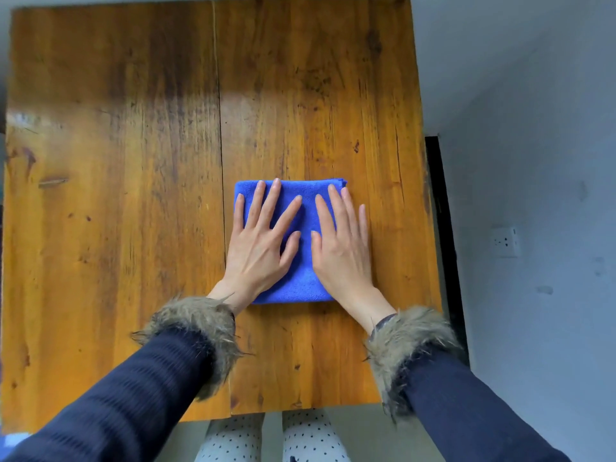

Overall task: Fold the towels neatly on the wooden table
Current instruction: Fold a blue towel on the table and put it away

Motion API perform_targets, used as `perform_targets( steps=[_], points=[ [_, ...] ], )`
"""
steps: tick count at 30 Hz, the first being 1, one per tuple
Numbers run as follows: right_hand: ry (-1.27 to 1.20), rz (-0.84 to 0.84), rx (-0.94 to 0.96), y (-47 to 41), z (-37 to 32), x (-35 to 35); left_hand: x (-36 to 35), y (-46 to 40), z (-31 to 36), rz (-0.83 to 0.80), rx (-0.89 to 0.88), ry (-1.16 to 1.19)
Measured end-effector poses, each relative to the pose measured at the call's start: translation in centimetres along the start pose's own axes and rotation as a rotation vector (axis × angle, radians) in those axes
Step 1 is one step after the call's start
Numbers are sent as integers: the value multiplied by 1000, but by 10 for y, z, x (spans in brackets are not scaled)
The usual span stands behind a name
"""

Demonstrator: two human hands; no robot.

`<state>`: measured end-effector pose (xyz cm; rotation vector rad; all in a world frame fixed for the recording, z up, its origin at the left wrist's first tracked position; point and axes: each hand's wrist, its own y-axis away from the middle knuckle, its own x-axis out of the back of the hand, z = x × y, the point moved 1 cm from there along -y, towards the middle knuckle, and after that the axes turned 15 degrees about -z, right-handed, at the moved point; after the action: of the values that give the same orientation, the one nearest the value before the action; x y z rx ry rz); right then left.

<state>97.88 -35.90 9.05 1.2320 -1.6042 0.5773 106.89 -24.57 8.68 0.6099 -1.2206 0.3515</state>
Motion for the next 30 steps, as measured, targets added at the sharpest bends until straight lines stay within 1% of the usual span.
perform_targets(
  steps=[3, 8, 13, 16, 18, 19, 20, 22, 23, 24, 25, 26, 28, 30],
  points=[
    [46, -78, -18, -12, 4, -14, -3, -1, -6, 23, 22, 20],
    [33, -62, -25, -14, 12, -23, -12, -5, -6, 11, 48, -20],
    [62, -139, -71, -15, 9, -19, -10, -6, -7, -55, 48, -34],
    [18, -216, -81, -12, 6, -8, 0, -1, -10, -92, -5, 76],
    [-85, -236, -93, -8, 4, 3, 7, 10, -13, -48, -27, 226],
    [-148, -197, -132, -5, 4, 8, 10, 17, -16, 6, 8, 302],
    [-218, -128, -204, -2, 5, 14, 12, 24, -19, 71, 95, 386],
    [-400, -26, -427, 4, 6, 25, 16, 37, -25, 166, 383, 629],
    [-493, -30, -539, 4, 7, 28, 18, 42, -29, 188, 527, 759],
    [-561, -78, -634, 4, 7, 29, 20, 44, -31, 185, 641, 863],
    [-593, -141, -697, 3, 7, 29, 21, 45, -32, 159, 717, 943],
    [-610, -196, -734, 1, 8, 28, 21, 45, -31, 115, 758, 1009],
    [-656, -252, -781, -2, 8, 26, 19, 44, -26, 19, 774, 1081],
    [-697, -287, -827, -4, 9, 22, 13, 43, -20, -38, 767, 1051]
  ],
)
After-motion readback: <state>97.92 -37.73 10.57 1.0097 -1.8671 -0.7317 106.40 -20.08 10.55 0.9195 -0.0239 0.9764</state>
